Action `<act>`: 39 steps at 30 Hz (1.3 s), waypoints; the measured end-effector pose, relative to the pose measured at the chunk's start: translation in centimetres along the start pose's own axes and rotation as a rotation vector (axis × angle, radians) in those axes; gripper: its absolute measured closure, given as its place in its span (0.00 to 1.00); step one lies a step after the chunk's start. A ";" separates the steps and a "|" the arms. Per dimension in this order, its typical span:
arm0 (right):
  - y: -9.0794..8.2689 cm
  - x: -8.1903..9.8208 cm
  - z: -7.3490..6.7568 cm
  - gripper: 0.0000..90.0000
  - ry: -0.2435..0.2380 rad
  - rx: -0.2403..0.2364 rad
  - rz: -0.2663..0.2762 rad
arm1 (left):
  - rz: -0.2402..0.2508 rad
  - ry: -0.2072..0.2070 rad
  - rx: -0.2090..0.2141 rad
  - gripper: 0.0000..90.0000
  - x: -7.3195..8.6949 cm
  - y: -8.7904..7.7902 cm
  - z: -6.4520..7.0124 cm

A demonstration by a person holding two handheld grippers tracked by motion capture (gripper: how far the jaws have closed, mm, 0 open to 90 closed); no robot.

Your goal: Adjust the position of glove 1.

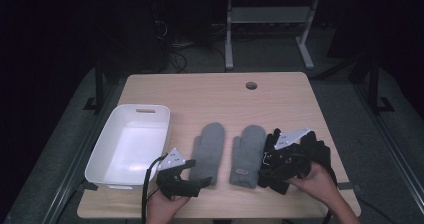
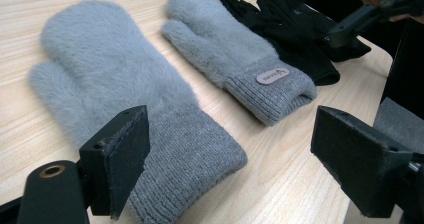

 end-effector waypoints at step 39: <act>6.7 -3.4 4.4 0.47 -0.080 0.044 -0.312 | 0.006 -0.006 -0.007 0.18 0.0 -0.1 -0.4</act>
Point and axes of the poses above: each handheld gripper's, and its own axes: y roughly forward along the jaws, x roughly out of its underside, z roughly to its right, the point moved 7 cm from there along y, roughly forward along the jaws, and after that the axes turned 13 degrees about -x, right-handed, at the moved point
